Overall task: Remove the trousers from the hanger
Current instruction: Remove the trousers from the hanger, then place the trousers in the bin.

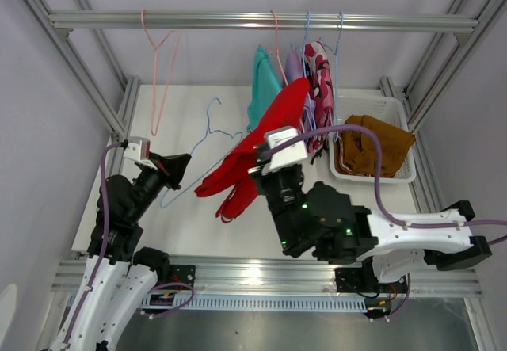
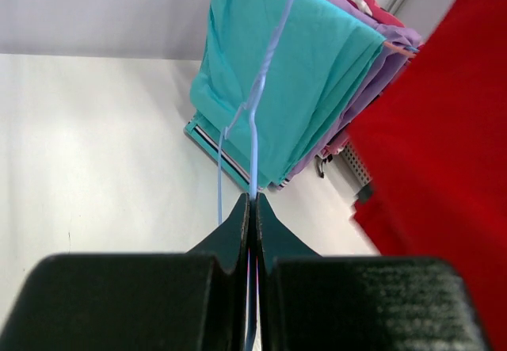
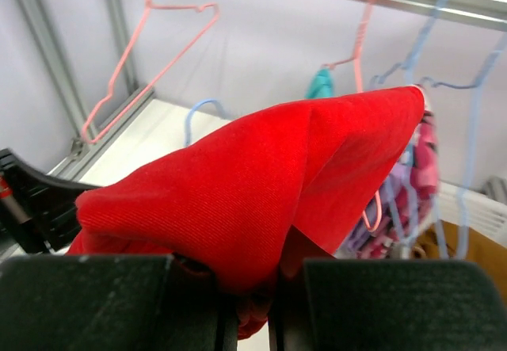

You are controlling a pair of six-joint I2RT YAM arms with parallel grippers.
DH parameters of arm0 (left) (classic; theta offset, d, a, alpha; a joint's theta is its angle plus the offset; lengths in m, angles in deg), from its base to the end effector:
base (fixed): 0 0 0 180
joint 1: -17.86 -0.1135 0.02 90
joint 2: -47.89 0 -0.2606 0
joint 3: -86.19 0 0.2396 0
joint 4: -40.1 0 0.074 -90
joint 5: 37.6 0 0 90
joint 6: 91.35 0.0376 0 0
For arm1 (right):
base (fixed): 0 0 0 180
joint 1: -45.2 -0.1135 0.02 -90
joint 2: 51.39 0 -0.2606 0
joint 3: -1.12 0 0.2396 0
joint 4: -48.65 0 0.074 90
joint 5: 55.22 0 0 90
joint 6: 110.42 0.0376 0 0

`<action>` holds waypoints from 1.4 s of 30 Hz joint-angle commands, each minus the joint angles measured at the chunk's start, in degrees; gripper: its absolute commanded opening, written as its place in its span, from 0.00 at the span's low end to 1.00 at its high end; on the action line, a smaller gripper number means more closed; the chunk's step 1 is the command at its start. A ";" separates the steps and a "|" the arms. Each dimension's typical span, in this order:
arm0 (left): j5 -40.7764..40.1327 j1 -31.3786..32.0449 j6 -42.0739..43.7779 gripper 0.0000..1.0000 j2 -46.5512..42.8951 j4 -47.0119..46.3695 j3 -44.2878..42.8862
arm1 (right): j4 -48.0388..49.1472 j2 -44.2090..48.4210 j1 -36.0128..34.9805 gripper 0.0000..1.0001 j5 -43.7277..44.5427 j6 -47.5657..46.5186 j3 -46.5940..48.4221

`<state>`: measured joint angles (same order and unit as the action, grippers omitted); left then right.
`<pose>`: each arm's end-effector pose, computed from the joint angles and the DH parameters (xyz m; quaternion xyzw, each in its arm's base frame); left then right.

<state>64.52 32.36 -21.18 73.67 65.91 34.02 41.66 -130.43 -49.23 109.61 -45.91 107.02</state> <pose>0.1052 -0.0354 0.3345 0.0424 0.7023 -0.2795 0.6533 0.0159 0.2651 0.5061 -0.1461 0.6589 0.0802 0.7335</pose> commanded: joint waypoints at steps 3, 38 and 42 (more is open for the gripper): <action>-0.96 0.09 0.94 0.00 0.85 -0.59 -2.58 | 7.26 6.97 -1.63 0.00 6.38 -9.64 -0.16; 1.59 0.09 0.24 0.01 1.82 -1.11 -2.76 | -31.32 27.81 52.13 0.00 1.65 19.42 -8.33; 2.12 0.09 0.06 0.01 1.99 -1.03 -2.67 | -35.45 27.10 60.73 0.00 -5.11 25.23 -11.67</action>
<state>65.09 32.36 -20.81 75.40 66.74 33.93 7.92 -102.98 6.31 112.62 -28.25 96.00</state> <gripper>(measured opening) 0.009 0.151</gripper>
